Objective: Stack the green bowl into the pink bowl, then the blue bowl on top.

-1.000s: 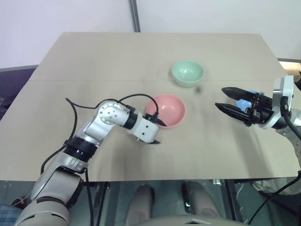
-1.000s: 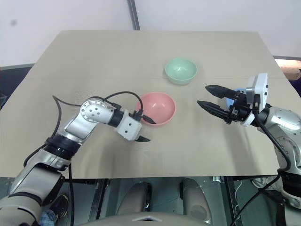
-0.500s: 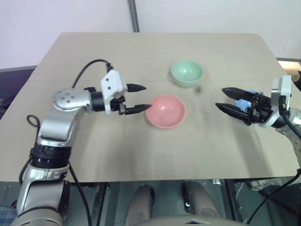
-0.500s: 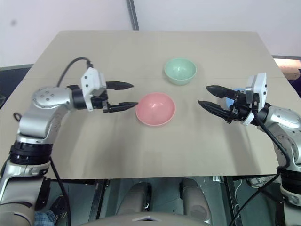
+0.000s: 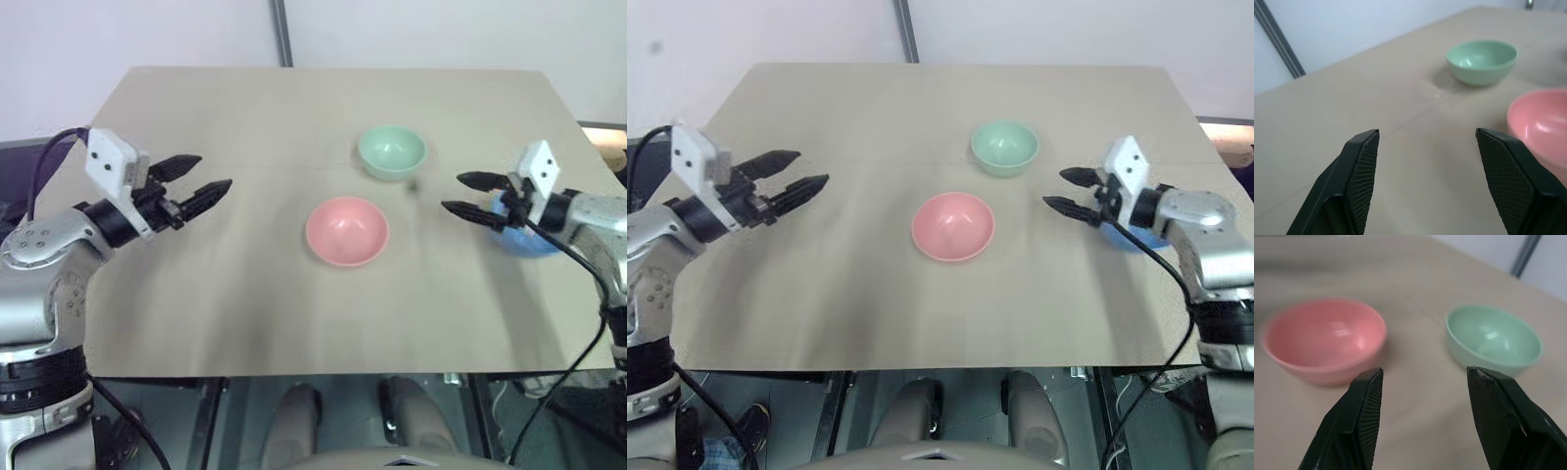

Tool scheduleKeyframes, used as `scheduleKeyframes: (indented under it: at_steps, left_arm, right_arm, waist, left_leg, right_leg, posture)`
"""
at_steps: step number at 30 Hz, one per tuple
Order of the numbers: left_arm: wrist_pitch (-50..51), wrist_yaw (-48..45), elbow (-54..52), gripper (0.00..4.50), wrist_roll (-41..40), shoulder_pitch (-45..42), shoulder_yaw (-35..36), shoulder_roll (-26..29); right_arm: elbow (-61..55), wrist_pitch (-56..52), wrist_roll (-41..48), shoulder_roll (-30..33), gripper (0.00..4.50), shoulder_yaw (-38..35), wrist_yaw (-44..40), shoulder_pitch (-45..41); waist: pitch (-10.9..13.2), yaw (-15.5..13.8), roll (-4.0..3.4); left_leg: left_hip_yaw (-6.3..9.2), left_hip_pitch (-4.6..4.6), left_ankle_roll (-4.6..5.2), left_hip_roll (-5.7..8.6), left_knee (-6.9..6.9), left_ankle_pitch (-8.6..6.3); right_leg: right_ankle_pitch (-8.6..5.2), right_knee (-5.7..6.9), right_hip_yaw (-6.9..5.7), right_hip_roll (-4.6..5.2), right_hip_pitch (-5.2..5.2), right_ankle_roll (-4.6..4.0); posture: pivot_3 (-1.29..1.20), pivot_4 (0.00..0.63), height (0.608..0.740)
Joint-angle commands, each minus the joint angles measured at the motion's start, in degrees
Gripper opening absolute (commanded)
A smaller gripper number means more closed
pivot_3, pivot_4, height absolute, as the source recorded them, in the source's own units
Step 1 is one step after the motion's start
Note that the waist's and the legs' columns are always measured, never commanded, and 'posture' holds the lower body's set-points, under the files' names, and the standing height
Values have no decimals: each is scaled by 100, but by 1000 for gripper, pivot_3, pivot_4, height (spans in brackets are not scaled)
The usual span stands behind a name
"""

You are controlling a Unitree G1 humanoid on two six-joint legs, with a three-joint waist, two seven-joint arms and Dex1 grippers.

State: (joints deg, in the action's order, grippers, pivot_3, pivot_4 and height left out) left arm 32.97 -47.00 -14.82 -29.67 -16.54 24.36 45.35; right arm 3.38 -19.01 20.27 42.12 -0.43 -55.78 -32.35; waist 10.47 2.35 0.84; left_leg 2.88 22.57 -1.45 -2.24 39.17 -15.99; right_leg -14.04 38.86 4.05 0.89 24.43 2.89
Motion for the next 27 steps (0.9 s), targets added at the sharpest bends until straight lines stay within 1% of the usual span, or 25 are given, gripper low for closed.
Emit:
scheduleKeyframes:
  at_steps: [1, 4, 6, 12, 19, 24, 27]
  left_arm:
    - [293, 135, -619, 3322, -534, 214, 272, -55]
    - [279, 140, -776, 3322, -596, 324, 213, -27]
    - [384, 7, -927, 3322, -798, 426, 189, 35]
    - [571, -353, -1179, 3322, -1174, 640, 154, 357]
    - [669, -702, -1256, 3322, -1460, 820, 123, 662]
    - [674, -874, -1306, 3322, -1561, 866, 18, 766]
    - [677, -899, -1327, 3322, -1592, 837, -76, 754]
  right_arm:
    - [668, 679, -798, -269, 3020, 635, -75, -971]
    - [1441, 1210, -1485, -553, 3020, 1167, -46, -1592]
    - [1942, 1422, -1844, -766, 3020, 1435, 3, -1957]
    - [3310, 2171, -2589, -1372, 3020, 1828, 327, -2828]
    - [4343, 3070, -3415, -1660, 3020, 2211, 704, -3412]
    - [4994, 3232, -3950, -1762, 3020, 2442, 939, -3744]
    - [5364, 3300, -4286, -1829, 3020, 2611, 1220, -3915]
  waist:
    - [0, 32, 0]
    - [0, 54, 0]
    - [0, 29, 0]
    - [1, 3, 0]
    - [2, 30, -1]
    - [2, 28, -2]
    - [2, 28, -2]
  left_leg:
    - [-4, -1, 0, -1, -1, 0]
    - [-8, -5, -1, -3, -1, 0]
    - [-4, -4, -1, -3, -5, 0]
    - [-4, 18, -2, 2, -7, 1]
    - [-6, 17, -2, 1, -11, 1]
    - [-6, 17, -2, 1, -11, 1]
    - [-6, 17, -2, 1, -12, 1]
  right_leg:
    - [1, 0, 4, 0, 3, -1]
    - [1, 1, 6, -1, 3, -1]
    - [1, 1, 4, -2, 4, -2]
    - [2, -4, 2, 5, 19, -3]
    - [1, -2, 3, 3, 26, -3]
    - [1, -1, 3, 3, 27, -4]
    - [2, -2, 4, 3, 27, -4]
  posture:
    - [0, 150, 740]
    - [0, 150, 740]
    - [0, 150, 740]
    - [0, 150, 740]
    - [0, 150, 740]
    - [0, 150, 740]
    - [0, 150, 740]
